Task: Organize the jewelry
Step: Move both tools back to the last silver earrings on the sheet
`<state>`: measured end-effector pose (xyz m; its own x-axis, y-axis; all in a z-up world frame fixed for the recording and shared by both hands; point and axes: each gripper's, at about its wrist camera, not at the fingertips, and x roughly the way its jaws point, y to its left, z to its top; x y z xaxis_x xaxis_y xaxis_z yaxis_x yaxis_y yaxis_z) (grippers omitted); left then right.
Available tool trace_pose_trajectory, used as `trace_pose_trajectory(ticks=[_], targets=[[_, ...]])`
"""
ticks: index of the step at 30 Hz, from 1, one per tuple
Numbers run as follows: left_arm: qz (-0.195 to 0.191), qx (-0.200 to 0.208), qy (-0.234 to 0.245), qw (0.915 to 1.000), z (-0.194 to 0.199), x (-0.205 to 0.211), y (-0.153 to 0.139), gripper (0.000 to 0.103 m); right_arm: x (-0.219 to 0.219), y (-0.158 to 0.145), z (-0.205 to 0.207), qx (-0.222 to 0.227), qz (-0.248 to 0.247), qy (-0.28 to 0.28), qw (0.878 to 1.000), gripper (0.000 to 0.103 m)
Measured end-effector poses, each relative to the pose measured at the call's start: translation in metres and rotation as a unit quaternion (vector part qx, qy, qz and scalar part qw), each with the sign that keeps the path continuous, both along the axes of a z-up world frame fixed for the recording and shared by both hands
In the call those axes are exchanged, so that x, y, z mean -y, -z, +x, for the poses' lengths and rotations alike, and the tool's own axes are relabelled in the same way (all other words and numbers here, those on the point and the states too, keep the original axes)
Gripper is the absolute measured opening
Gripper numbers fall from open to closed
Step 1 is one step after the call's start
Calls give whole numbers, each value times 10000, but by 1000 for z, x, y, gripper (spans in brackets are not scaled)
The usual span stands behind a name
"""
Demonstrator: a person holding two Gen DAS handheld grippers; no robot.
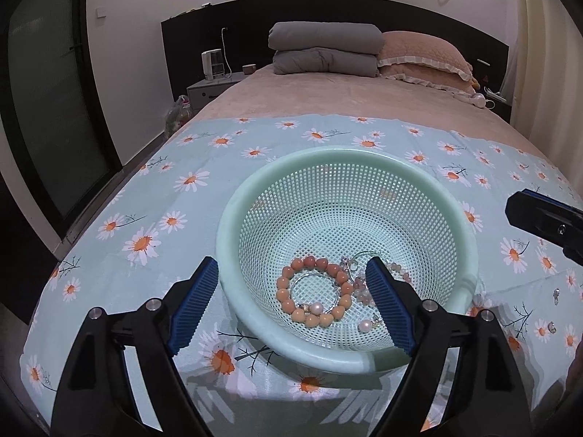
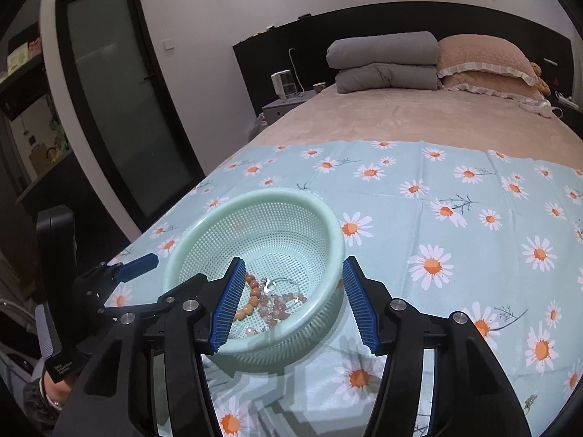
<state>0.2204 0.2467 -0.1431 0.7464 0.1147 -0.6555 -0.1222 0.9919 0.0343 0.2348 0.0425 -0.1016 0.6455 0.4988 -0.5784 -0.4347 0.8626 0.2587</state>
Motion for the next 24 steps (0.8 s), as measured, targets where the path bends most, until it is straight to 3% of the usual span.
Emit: trace_pose_trajectory(ticks=[7,13,17,24], targets=[[-93,152,285,9994,-22,28,-15,82,75,1,-24,159,-673,673,9953,53],[-183,184,853,9960,-45,84,-18,82,146,11,-46,28,-1066,1192,9871,53],[-330,104,1545,9874,-58,136,-5,85,173,27,-58,-131,-1227,1282,9840,53],[-116,-293,2360,9712,-53,228,32,85,200,56,-60,-389,-1182,1241,9844,53]])
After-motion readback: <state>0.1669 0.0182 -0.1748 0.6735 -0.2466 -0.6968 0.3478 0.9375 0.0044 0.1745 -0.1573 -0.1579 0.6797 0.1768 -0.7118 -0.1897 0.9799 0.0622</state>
